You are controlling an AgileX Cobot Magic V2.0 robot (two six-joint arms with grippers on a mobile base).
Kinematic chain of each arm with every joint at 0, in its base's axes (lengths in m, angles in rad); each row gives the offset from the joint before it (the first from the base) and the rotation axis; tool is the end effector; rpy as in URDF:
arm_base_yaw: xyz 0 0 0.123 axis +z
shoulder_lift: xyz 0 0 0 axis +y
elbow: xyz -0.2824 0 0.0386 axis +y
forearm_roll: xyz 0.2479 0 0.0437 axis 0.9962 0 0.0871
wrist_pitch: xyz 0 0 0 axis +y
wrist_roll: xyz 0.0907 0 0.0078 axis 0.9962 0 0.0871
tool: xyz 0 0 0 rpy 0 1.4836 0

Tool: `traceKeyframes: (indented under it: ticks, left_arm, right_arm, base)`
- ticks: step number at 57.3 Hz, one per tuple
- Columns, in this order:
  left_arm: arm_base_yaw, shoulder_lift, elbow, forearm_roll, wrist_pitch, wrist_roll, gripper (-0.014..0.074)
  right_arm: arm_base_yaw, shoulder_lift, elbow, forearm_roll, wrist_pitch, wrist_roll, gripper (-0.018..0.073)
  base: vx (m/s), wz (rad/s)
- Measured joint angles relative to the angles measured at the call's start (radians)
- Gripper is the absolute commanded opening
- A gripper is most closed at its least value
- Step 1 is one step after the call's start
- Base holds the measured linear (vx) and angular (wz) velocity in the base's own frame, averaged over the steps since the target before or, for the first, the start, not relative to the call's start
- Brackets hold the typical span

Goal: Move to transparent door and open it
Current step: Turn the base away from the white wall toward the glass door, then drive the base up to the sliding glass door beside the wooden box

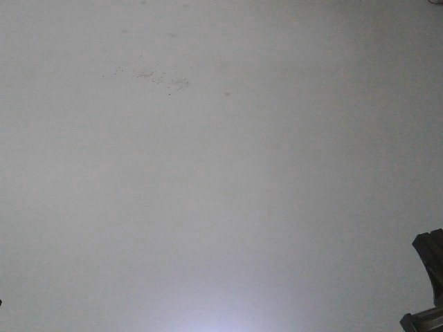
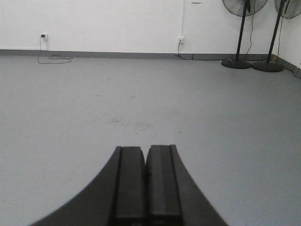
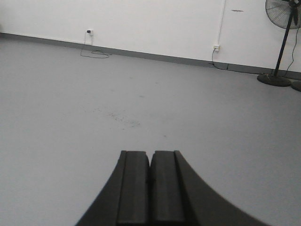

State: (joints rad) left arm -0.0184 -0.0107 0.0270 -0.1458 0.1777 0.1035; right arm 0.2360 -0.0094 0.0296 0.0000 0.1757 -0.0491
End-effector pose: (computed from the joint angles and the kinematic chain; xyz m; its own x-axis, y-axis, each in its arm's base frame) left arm 0.0562 -0.0034 0.1886 -0.1064 -0.0381 -0.9936 0.0397 0.9983 -0.0425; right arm 0.0549 0.0132 0.1876 -0.0939 -0.0731 -0.9929 -0.2387 0.9699 -0.0488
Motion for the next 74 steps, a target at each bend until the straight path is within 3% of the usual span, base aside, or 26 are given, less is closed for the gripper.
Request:
traceKeyframes:
  ticks: [74]
  left_arm:
    - [0.0, 0.0, 0.0, 0.0, 0.0, 0.0, 0.0]
  right_arm:
    - [0.0, 0.0, 0.0, 0.0, 0.0, 0.0, -0.0001]
  base:
    - [0.41, 0.47]
